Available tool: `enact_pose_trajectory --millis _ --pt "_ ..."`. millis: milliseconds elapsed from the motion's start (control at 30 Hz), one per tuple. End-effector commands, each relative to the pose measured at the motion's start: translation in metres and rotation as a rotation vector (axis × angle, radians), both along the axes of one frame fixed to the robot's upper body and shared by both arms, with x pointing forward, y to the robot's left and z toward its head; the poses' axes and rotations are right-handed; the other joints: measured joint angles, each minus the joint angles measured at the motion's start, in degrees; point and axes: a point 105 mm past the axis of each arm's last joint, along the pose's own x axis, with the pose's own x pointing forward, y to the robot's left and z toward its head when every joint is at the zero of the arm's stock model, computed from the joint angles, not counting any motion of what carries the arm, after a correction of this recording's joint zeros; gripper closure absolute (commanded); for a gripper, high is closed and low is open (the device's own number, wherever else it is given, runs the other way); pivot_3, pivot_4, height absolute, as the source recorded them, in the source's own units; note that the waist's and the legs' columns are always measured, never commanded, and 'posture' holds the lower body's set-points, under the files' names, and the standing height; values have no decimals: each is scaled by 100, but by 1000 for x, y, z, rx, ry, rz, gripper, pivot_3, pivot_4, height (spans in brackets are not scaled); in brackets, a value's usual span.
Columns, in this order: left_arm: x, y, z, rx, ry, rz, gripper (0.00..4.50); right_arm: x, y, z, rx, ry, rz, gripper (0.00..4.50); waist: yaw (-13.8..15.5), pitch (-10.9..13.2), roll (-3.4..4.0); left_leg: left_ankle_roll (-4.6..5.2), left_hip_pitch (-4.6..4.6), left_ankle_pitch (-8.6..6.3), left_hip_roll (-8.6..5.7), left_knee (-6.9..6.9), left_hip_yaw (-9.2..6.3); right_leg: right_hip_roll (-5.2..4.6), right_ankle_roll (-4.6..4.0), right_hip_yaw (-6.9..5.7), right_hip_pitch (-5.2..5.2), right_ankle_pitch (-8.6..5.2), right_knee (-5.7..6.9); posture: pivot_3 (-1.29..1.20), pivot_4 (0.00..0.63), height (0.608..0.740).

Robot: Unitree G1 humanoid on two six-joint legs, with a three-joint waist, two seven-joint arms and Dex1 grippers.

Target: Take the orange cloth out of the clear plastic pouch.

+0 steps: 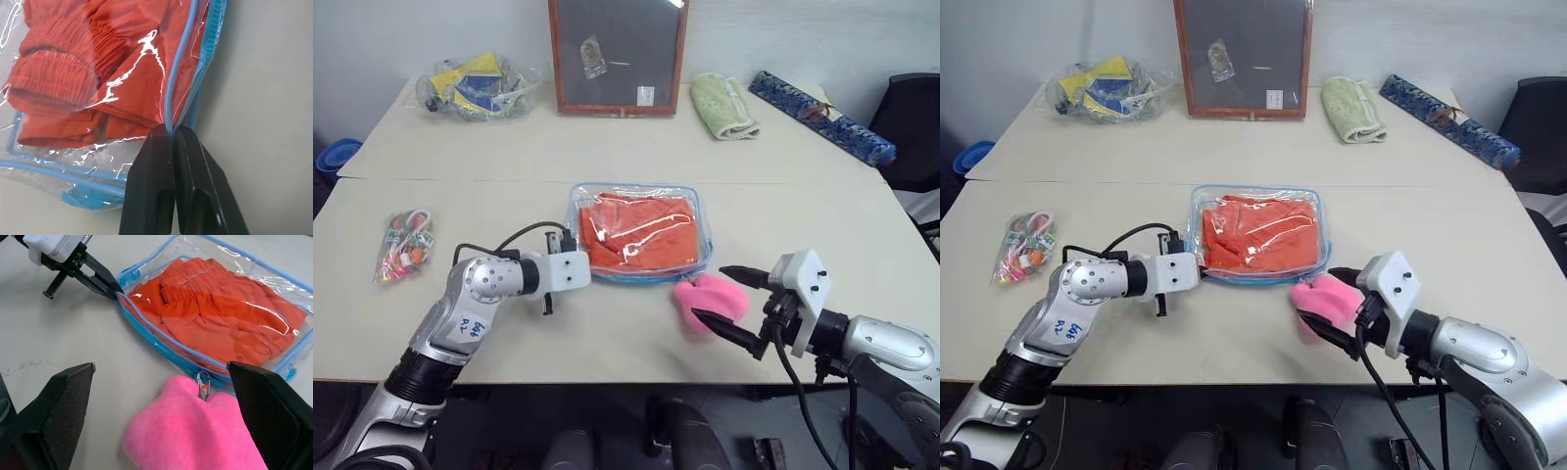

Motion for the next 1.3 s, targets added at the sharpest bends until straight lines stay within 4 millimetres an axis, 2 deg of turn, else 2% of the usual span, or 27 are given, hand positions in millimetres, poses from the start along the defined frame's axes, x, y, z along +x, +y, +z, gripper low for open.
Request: enact_pose_trajectory --millis 33,133,233,333,400,500,633,767,900,1067,1100,1167,1233,1300 --pt "1 7 4 -13 3 25 3177 0 -6 7 -21 -37 -25 0 2 0 0 0 0 0 0 0 0 0 0 -1 0 0 0 0 150 740" --pt "1 11 14 -34 10 37 2255 0 -7 6 -25 -34 -25 0 -1 0 0 0 0 0 -1 0 0 0 0 0 0 0 0 0 150 740" --pt "-5 14 32 -158 122 29 1359 -1 -8 6 -30 -31 -23 0 -1 0 0 0 -2 0 0 0 0 1 0 -1 -1 0 1 0 150 740" --pt "-20 14 55 -263 240 -54 1359 -1 -10 6 -39 -21 -20 0 -1 0 0 0 -4 0 0 2 -1 2 0 -3 -2 0 3 0 150 740" --pt "-25 17 62 -241 254 -93 1359 -2 -15 2 -59 2 -37 0 -1 0 0 -1 -4 1 0 1 -1 3 0 -4 -2 0 3 0 150 740" --pt "-31 16 62 -204 261 -136 1359 -1 -25 -9 -52 74 -97 0 1 0 0 -2 -4 0 -1 0 -1 3 0 -4 0 0 2 0 150 740" --pt "-55 2 65 -223 313 -279 1359 4 -36 -36 -6 188 -212 0 6 0 -1 -2 -6 0 -2 2 -1 3 0 -4 0 0 2 0 150 740" --pt "-62 -4 73 -250 313 -346 1359 10 -45 -54 181 293 -350 0 -2 0 0 -6 -3 1 -2 3 3 5 -2 1 0 -1 1 0 150 740" --pt "-61 -15 84 -318 306 -382 1323 7 -38 -58 265 315 -358 878 -3 0 1 -10 -1 3 -3 3 4 6 -3 5 0 -2 4 0 150 740" --pt "-59 -18 82 -313 299 -392 1323 4 -31 -51 260 273 -327 2616 -14 -1 2 -10 1 3 -3 2 5 10 -3 6 0 -2 3 0 150 740" --pt "-58 -18 82 -313 299 -390 1323 4 -31 -47 229 241 -318 2845 -14 -1 2 -11 0 3 -2 2 5 11 -4 6 -1 -2 3 0 150 740" --pt "-57 -18 81 -314 295 -386 1323 4 -33 -44 92 174 -310 3594 -11 -1 3 -11 0 3 -4 2 5 10 -3 7 -1 -2 3 0 150 740" --pt "-56 -19 81 -316 288 -385 1323 6 -38 -45 -122 85 -293 4131 -7 -1 2 -11 0 2 -6 3 6 9 -3 9 0 -2 2 0 150 740" --pt "-55 -22 81 -320 284 -389 1323 11 -41 -36 -274 -22 -267 4131 -7 0 5 -11 0 2 -8 3 9 9 -2 11 -3 -3 3 0 150 740"
